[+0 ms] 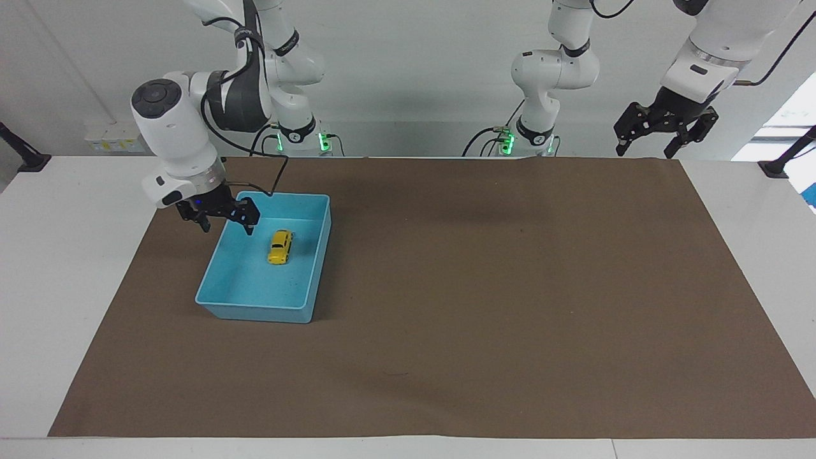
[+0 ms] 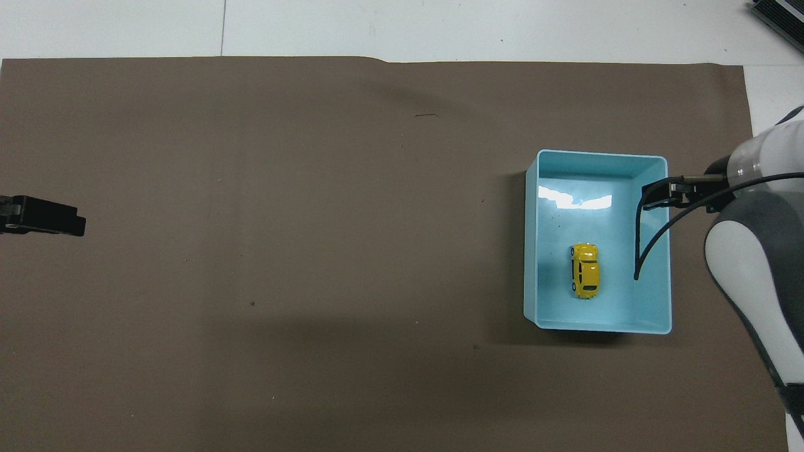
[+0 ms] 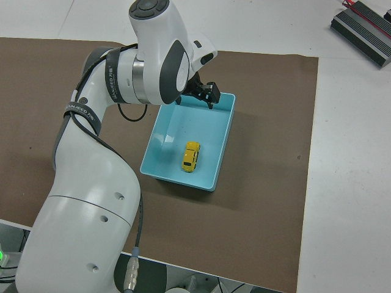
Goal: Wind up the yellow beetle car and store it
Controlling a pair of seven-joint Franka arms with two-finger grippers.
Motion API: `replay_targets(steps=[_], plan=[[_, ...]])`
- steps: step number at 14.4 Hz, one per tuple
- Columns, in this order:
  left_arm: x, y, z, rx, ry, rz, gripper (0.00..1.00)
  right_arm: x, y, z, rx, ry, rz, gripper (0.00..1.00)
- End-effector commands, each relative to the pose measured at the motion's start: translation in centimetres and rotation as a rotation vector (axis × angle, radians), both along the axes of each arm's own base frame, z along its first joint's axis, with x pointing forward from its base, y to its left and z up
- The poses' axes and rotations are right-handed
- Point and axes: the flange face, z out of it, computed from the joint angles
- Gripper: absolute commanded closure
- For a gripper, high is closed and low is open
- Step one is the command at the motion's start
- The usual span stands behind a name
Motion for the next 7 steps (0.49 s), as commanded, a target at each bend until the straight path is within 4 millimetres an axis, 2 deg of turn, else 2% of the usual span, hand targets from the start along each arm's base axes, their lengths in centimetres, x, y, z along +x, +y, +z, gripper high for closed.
replay_targets(steps=[1,7], plan=[[-0.3,0.4,0.5,0.009,0.005,-0.006,0.0,-0.6,1.7,3.1,0.003,-0.004,0.008,0.0],[-0.3,0.4,0.5,0.009,0.005,-0.006,0.0,-1.9,1.9,10.7,0.038,0.043,0.0,0.0]])
